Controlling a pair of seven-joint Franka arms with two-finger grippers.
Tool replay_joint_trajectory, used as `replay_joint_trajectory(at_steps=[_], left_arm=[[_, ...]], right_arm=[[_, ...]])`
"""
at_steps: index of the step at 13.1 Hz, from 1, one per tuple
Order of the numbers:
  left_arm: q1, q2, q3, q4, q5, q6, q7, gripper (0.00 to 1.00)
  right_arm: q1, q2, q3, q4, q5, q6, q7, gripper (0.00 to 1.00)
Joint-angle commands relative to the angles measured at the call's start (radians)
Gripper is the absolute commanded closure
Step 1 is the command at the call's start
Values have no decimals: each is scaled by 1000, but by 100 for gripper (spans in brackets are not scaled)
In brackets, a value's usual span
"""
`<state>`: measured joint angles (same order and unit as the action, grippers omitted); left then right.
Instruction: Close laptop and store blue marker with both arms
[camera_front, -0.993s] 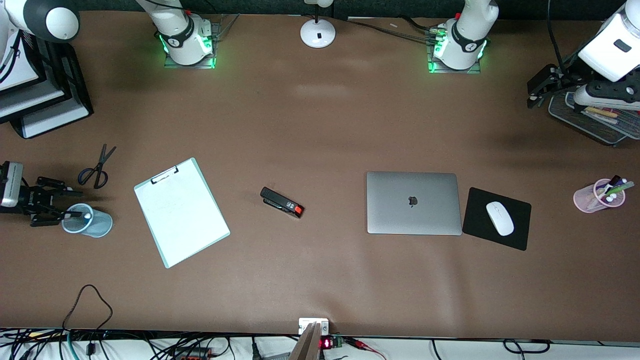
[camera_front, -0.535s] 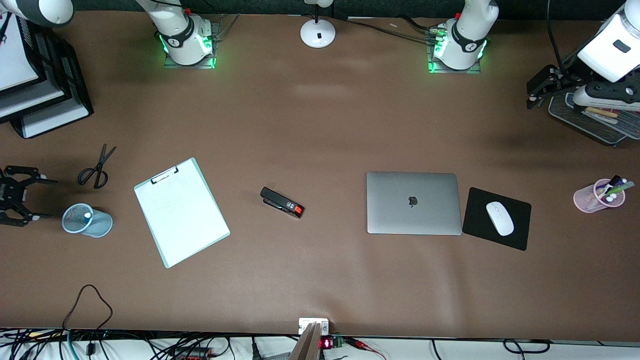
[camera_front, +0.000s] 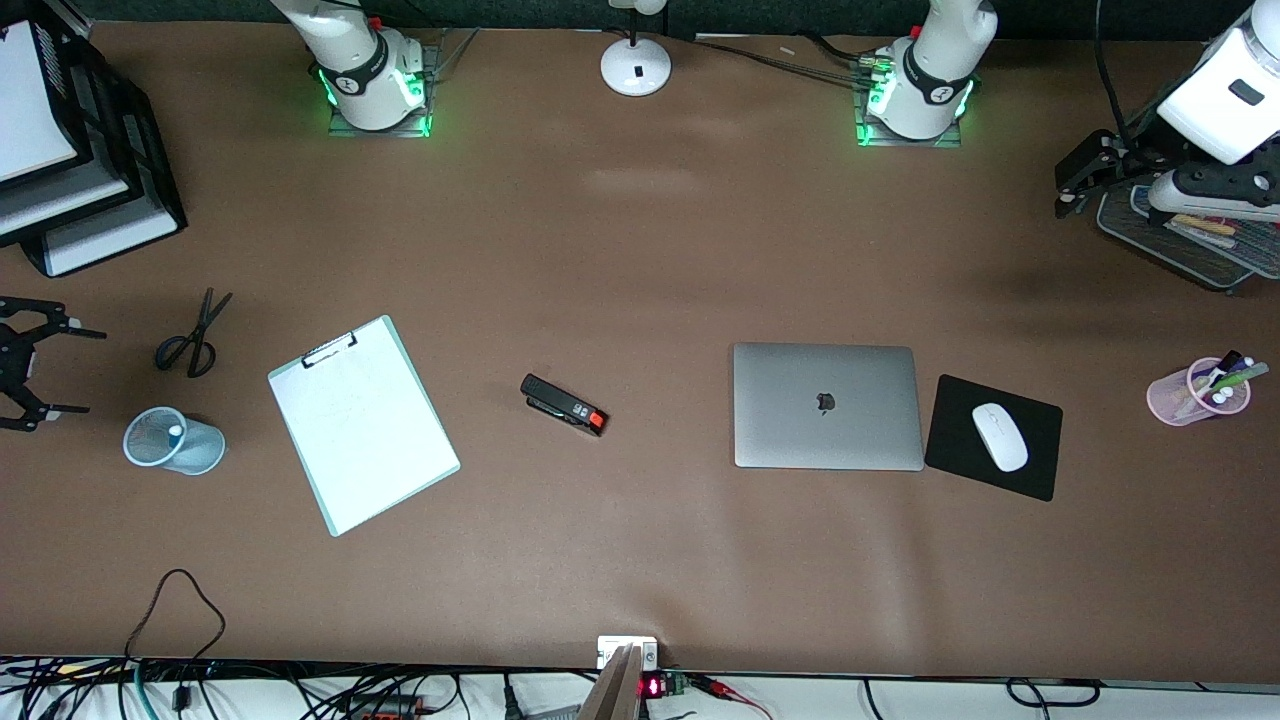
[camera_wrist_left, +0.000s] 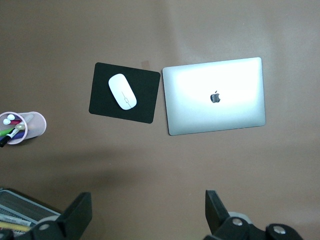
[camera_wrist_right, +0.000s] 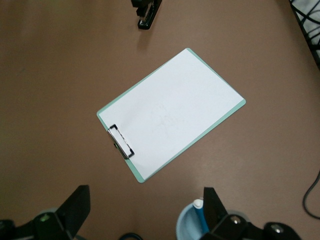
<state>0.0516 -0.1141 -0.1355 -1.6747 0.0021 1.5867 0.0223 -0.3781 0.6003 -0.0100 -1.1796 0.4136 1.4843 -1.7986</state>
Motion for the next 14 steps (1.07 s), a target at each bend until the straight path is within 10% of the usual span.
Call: replay_joint_trajectory(at_steps=[1,14], left_arm=[[-13,5,11,18,-1,-4,10,0],[-16,5,11,13,-1,-1,10,0]], right_arm=[[20,-68,4,-81,-16,11,123,0],[169,-208,1,-129,-180,21,856,0]])
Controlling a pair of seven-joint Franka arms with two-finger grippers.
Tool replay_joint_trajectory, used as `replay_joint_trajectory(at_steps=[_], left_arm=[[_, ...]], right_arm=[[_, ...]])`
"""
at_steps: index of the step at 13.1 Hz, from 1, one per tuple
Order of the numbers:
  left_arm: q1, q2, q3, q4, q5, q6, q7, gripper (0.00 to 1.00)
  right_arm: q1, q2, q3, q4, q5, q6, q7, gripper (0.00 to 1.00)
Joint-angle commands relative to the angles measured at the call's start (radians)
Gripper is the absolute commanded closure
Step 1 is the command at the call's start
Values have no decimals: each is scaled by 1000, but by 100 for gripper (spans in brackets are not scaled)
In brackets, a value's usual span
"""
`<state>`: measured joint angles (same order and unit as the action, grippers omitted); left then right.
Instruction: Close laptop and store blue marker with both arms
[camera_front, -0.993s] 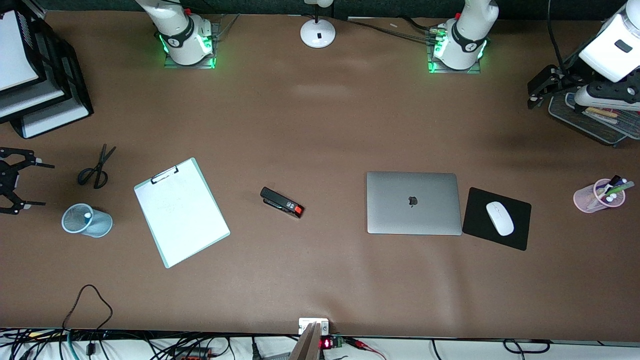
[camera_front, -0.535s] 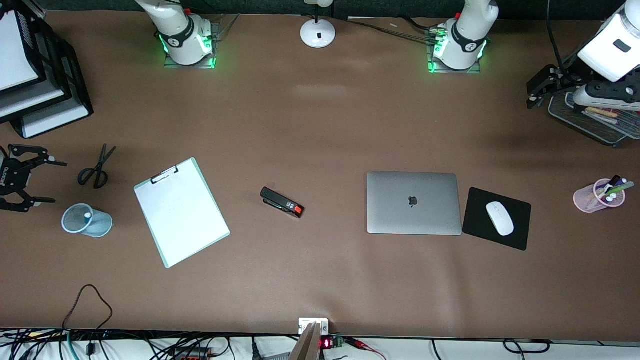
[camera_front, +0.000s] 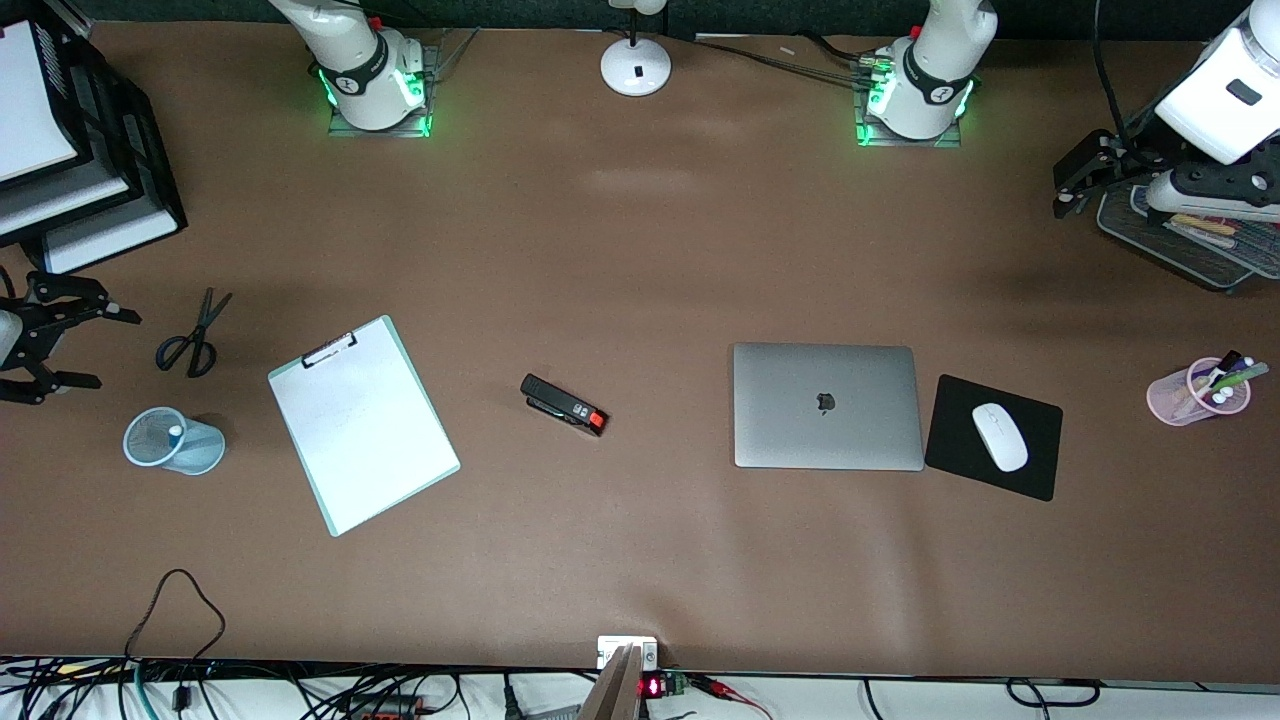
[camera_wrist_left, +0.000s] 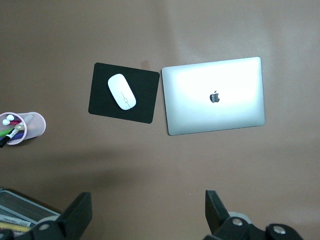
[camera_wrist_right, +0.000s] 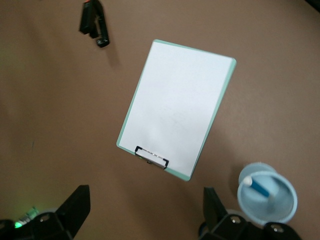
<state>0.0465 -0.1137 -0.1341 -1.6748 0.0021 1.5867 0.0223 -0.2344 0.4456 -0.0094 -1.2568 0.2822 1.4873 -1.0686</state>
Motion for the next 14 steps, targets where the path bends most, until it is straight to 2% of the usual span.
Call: replay_joint_trajectory(at_steps=[1,3,7,10,14], left_arm=[[-11,3,10,13,-1,-2,10,0],[-11,2,10,12,-1,-2,10,0],[-11,2,10,12,-1,-2,10,0],[-10,2,8,12,-1,-2,10,0],[-10,2,7,12,-1,-1,10,0]], right_arm=[[36,-60,0,-53,-60,16,190,0],[52,-64,-3,-65,-69,10,298,0],[150,-105,-6,-92,-162,2,556,0],[204,-151,-6,-137,-172,1,764,0],[233,-191,-20,-144,-201,-33,947,0]])
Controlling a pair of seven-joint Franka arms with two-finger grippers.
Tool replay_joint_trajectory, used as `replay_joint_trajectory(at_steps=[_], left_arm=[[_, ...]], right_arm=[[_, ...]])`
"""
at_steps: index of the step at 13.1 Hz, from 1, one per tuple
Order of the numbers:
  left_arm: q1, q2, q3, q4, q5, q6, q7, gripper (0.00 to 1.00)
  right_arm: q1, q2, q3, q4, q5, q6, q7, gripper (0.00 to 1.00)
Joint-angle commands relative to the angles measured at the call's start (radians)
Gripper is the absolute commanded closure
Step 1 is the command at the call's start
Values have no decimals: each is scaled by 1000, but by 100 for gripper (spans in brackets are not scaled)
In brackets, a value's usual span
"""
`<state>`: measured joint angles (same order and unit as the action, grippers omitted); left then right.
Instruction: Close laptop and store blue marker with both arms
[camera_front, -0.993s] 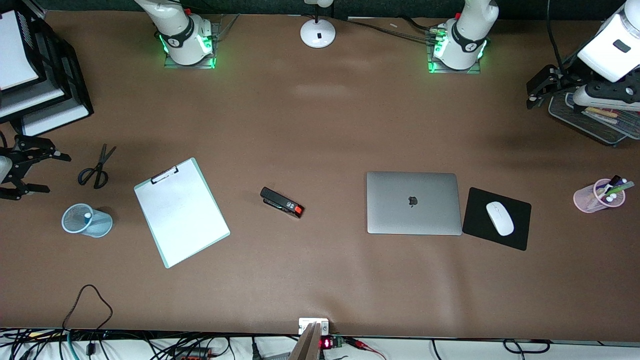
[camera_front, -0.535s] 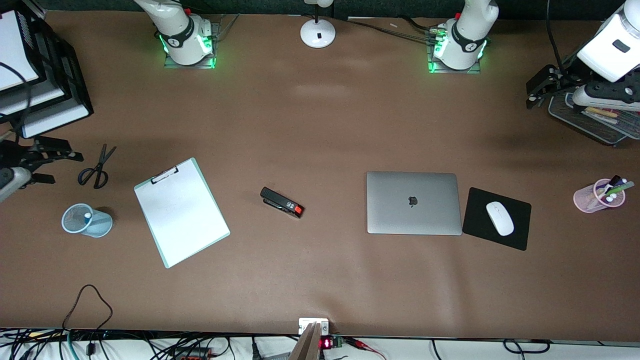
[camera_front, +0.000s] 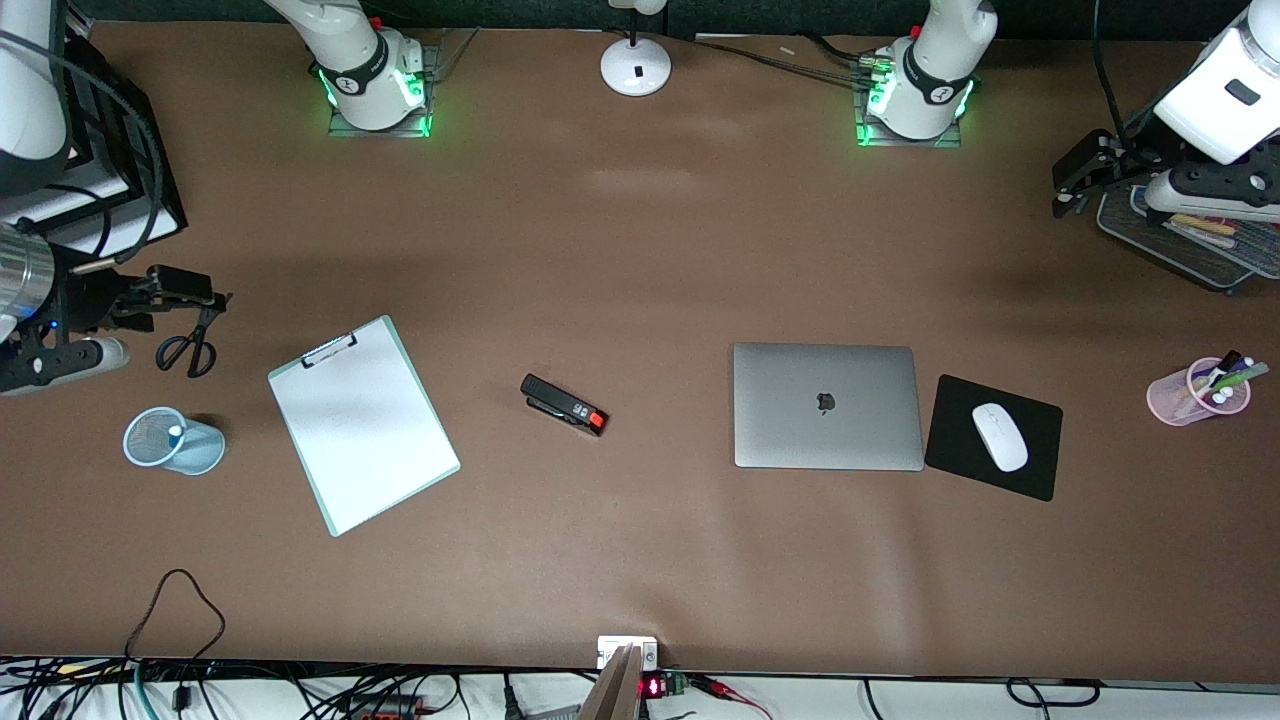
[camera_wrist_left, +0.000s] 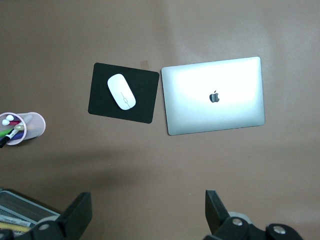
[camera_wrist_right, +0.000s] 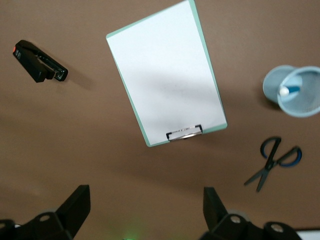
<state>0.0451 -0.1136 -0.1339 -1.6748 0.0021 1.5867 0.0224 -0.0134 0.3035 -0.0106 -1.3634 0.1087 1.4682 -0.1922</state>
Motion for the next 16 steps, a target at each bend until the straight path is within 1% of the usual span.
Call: replay_joint_trajectory(at_steps=[1,2,3,4,8,10,12,16], left_arm=[[-8,2,7,12,-1,-1,8,0],[-8,2,7,12,-1,-1,10,0],[-8,2,7,12,-1,-1,8,0],[-8,0,7,12,-1,-1,8,0],[-7,0,5,12,-1,-1,7,0],[-5,0,4,15,-1,-1,7,0],[-2,0,2,13,-1,-2,7,0],[-4,5,0,20,-1,-2,7,0]], right_arm=[[38,-61,-50,-31,-50,-37,98,0],[85,-76,-98,-28,-93,-61,103,0],[114,-89,-144,-28,-118,-65,96,0],[118,-101,-172,-28,-116,-60,86,0],[102,-155,-178,-28,-116,-66,117,0],[113,-168,-175,-39,-126,-62,142,0],[113,-188,-175,-74,-126,-36,143,0],[108,-254,-177,-186,-124,47,145,0]])
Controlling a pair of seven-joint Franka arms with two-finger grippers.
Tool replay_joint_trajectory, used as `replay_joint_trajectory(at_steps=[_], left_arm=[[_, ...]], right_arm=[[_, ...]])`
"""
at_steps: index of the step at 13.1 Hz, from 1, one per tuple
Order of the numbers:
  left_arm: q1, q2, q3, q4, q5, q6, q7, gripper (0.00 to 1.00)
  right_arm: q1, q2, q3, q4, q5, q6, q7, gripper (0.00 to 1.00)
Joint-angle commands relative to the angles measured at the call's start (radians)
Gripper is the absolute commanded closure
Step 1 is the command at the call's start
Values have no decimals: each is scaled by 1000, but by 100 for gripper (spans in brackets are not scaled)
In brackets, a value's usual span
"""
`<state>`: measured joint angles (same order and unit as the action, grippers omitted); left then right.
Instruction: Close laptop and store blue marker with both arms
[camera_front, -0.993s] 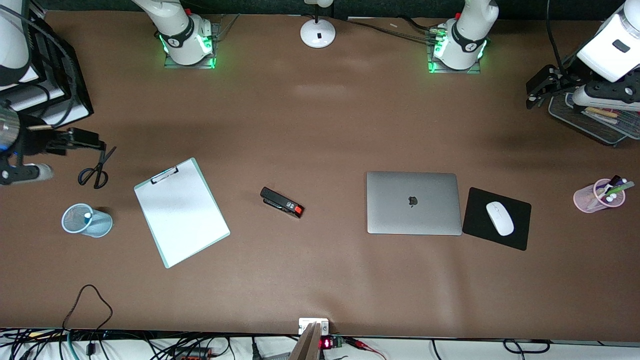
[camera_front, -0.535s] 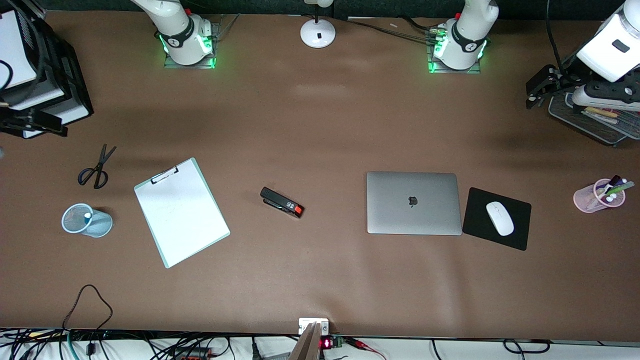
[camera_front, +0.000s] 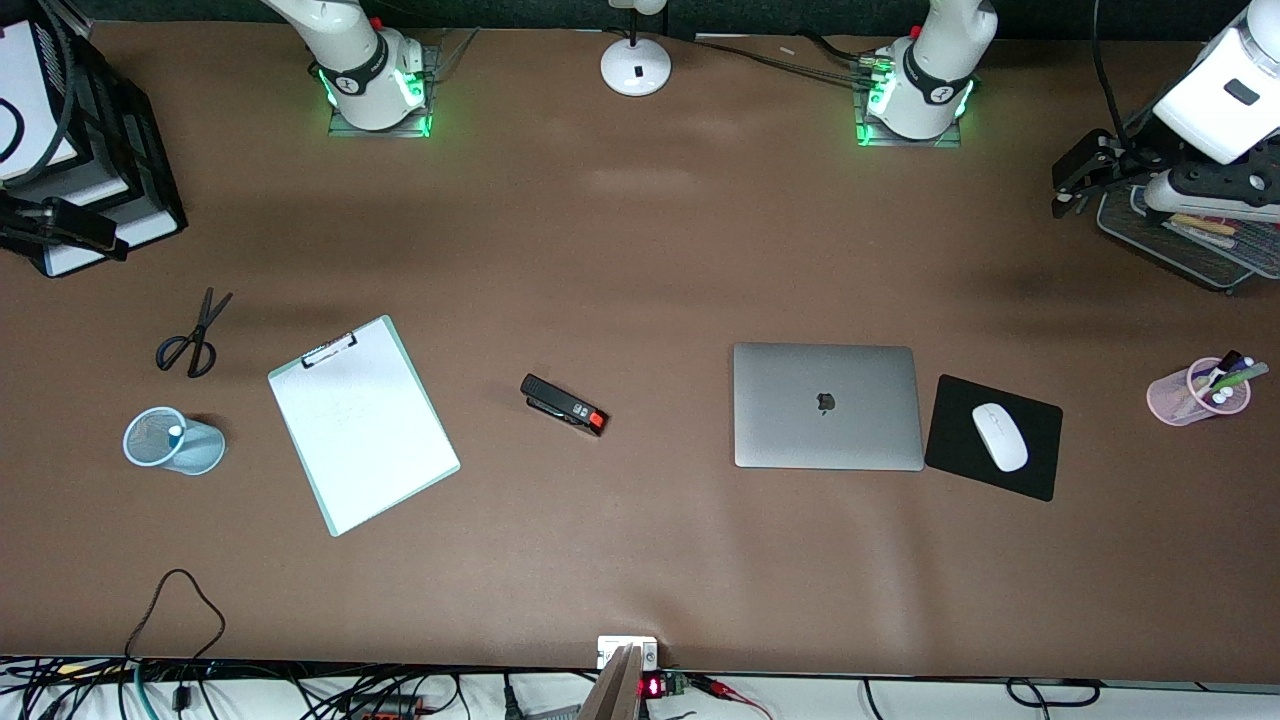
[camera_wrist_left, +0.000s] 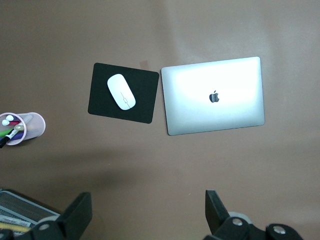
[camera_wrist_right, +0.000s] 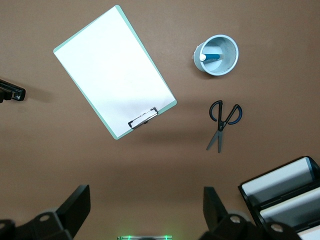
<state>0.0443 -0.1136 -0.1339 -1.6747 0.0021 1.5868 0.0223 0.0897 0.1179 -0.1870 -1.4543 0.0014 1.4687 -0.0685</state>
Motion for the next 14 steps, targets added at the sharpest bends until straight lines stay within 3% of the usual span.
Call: replay_joint_trajectory(at_steps=[1,14], left_arm=[[-1,6,0,20,-1,-2,7,0],[-1,11,0,21,-1,-1,7,0]], right_arm=[[5,-84,0,-115,-17,56,23,0],[10,-121,6,-130,-15,68,23,0]])
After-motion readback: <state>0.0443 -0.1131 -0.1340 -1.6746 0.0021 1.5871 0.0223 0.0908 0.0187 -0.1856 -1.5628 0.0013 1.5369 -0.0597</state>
